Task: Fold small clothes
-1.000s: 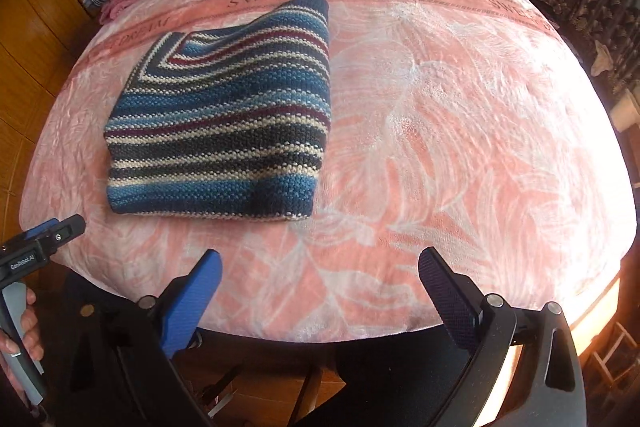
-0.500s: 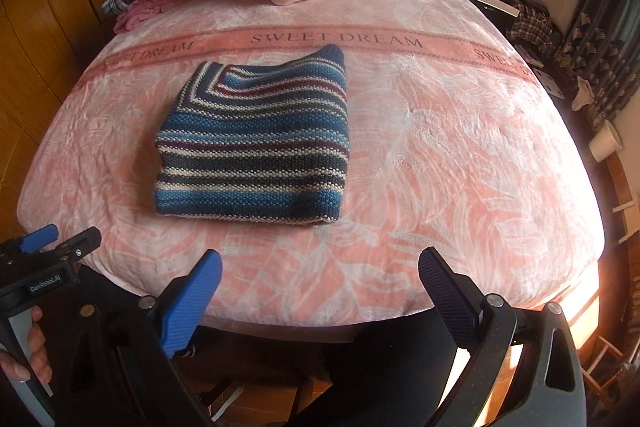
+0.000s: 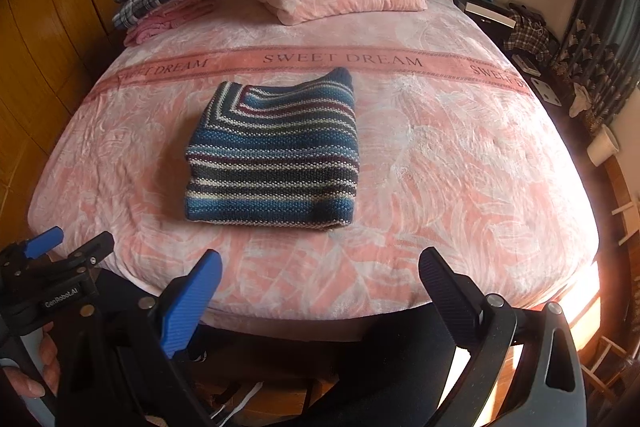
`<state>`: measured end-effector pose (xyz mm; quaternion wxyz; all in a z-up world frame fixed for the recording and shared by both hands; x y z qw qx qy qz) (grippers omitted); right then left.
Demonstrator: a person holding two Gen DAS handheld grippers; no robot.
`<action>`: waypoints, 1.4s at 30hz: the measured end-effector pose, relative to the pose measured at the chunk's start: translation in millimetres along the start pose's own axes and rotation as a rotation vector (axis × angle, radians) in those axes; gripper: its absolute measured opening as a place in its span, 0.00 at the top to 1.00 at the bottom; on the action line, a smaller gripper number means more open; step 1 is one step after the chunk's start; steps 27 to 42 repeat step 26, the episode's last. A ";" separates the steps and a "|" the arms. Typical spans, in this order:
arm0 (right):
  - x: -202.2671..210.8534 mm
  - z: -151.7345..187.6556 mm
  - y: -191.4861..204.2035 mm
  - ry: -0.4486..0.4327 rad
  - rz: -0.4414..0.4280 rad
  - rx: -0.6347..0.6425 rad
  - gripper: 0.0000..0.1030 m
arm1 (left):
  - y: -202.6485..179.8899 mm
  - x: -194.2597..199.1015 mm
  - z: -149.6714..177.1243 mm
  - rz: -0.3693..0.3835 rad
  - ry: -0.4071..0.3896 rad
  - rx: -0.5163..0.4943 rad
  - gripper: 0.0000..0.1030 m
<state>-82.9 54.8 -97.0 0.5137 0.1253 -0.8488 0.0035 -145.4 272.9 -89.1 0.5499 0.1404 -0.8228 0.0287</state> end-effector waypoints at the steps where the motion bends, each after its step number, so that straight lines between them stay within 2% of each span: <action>1: 0.0 0.3 -0.6 0.000 0.006 0.000 0.04 | -0.8 0.5 -0.5 0.000 -0.002 0.001 0.07; 15: -9.0 -2.8 -12.4 0.009 0.049 -0.011 0.04 | -8.3 -4.5 -4.2 0.004 0.001 -0.014 0.07; 42: -7.8 -6.5 -19.6 0.003 0.044 -0.022 0.04 | -9.9 -1.8 -6.4 0.001 -0.013 -0.019 0.07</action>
Point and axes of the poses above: each gripper's, at about its wrist camera, not at the fingertips, and x roughly against the way its jaws point, y to its left, z to its underside, the point moved 8 cm from there along -x, roughly the way its jaws point, and after that the axes turned 7 degrees about -z, right-handed, at the moved point
